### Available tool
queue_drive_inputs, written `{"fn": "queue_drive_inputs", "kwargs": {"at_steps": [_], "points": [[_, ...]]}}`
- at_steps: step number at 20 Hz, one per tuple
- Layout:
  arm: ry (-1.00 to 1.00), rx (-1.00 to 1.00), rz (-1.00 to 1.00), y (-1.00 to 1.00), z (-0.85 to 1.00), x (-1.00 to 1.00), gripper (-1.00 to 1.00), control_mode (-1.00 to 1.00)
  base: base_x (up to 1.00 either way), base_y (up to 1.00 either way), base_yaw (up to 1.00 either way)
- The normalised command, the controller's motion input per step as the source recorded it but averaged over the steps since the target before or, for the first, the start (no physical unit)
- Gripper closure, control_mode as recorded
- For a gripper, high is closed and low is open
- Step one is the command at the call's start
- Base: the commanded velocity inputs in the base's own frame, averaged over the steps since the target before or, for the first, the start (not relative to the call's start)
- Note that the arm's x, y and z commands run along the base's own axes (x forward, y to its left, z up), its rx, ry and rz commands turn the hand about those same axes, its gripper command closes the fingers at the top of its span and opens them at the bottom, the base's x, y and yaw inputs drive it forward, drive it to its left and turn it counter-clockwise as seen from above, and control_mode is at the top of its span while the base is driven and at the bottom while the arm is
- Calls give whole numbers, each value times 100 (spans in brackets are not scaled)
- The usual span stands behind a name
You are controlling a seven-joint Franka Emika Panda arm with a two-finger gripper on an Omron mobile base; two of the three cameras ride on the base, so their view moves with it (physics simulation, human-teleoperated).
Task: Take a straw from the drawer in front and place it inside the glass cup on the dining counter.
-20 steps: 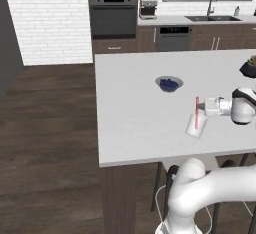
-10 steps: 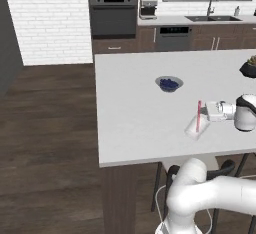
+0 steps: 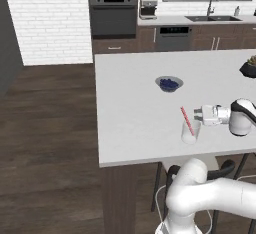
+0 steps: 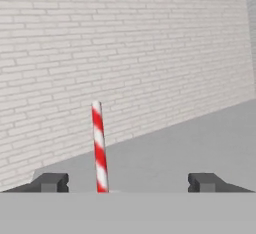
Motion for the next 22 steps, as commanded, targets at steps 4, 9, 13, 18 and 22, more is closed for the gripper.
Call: {"fn": "queue_drive_inputs", "kwargs": {"at_steps": [4, 9, 13, 18, 22], "points": [[-6, -1, 0, -1, 0, 0, -100, -100, 0, 0, 0], [-12, -4, -1, -30, 16, -12, -100, -100, 0, 0, 0], [-17, -16, -5, -47, 66, -42, -100, -100, 0, 0, 0], [-13, -25, -6, -15, 95, -54, -100, -100, 0, 0, 0], [-5, -40, -7, 3, 98, -51, -100, -100, 0, 0, 0]]}}
